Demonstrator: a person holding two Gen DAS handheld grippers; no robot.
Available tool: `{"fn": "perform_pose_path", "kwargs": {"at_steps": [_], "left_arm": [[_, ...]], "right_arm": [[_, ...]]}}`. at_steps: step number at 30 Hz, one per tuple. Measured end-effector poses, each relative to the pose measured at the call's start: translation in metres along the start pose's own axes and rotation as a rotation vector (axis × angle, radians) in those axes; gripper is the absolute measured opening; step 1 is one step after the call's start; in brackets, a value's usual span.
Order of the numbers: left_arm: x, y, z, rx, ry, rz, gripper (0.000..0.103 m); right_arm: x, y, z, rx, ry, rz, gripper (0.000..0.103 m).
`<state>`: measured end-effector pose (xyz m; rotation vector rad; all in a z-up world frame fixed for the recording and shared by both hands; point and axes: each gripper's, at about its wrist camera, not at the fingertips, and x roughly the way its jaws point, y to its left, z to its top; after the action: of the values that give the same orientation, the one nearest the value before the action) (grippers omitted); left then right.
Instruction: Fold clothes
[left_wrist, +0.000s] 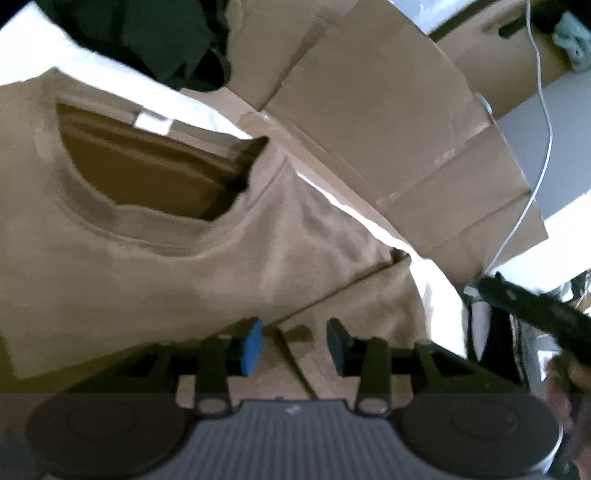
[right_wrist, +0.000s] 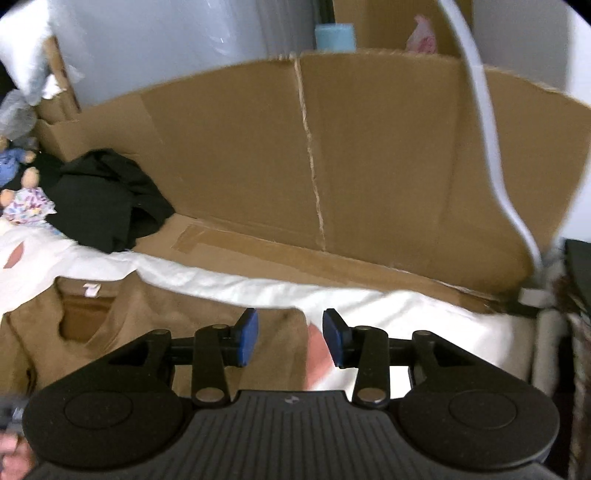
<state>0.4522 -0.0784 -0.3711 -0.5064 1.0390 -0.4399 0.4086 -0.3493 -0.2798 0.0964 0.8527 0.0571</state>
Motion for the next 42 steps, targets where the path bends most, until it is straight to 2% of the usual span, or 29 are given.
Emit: {"fn": "perform_pose_path", "kwargs": {"at_steps": [1, 2, 9, 12, 14, 17, 20, 28, 32, 36, 37, 38, 39, 42], "left_arm": [[0.002, -0.002, 0.0, 0.014, 0.004, 0.013, 0.006], [0.004, -0.002, 0.001, 0.023, 0.013, 0.021, 0.002], [-0.007, -0.003, 0.003, 0.068, -0.019, 0.083, 0.003], [-0.011, -0.004, -0.001, 0.045, -0.002, 0.097, 0.011], [-0.016, -0.006, -0.006, 0.031, 0.005, 0.092, 0.021], [-0.027, -0.014, -0.016, 0.033, 0.003, 0.089, 0.027], [-0.035, -0.024, -0.03, 0.029, 0.018, 0.061, 0.031], [-0.041, -0.056, -0.068, 0.056, 0.099, -0.039, 0.034], [-0.033, -0.07, -0.088, 0.101, 0.174, -0.077, 0.034], [-0.024, -0.073, -0.097, 0.113, 0.185, -0.069, 0.033], [-0.023, -0.072, -0.098, 0.11, 0.18, -0.065, 0.028], [-0.022, -0.071, -0.099, 0.107, 0.176, -0.062, 0.013], [-0.021, -0.07, -0.099, 0.107, 0.173, -0.058, 0.007], [-0.019, -0.067, -0.099, 0.115, 0.168, -0.052, 0.004]], "right_arm": [[-0.006, -0.002, -0.008, -0.003, 0.004, -0.004, 0.043], [-0.012, -0.005, -0.017, -0.007, 0.007, -0.007, 0.043], [-0.053, -0.021, -0.075, -0.029, 0.034, -0.031, 0.043], [-0.058, -0.024, -0.1, -0.021, 0.065, -0.035, 0.043], [-0.06, -0.022, -0.114, -0.025, 0.079, -0.039, 0.043], [-0.06, -0.017, -0.125, -0.047, 0.081, -0.046, 0.043], [-0.056, -0.011, -0.132, -0.073, 0.088, -0.051, 0.043], [-0.048, 0.002, -0.148, -0.103, 0.11, -0.067, 0.043], [-0.044, 0.002, -0.153, -0.091, 0.11, -0.067, 0.043], [-0.044, 0.001, -0.156, -0.078, 0.097, -0.05, 0.043], [-0.044, 0.002, -0.157, -0.078, 0.094, -0.049, 0.043], [-0.044, 0.002, -0.158, -0.079, 0.091, -0.048, 0.043], [-0.043, 0.002, -0.159, -0.08, 0.088, -0.045, 0.043], [-0.039, -0.001, -0.159, -0.074, 0.084, -0.047, 0.036]]}}
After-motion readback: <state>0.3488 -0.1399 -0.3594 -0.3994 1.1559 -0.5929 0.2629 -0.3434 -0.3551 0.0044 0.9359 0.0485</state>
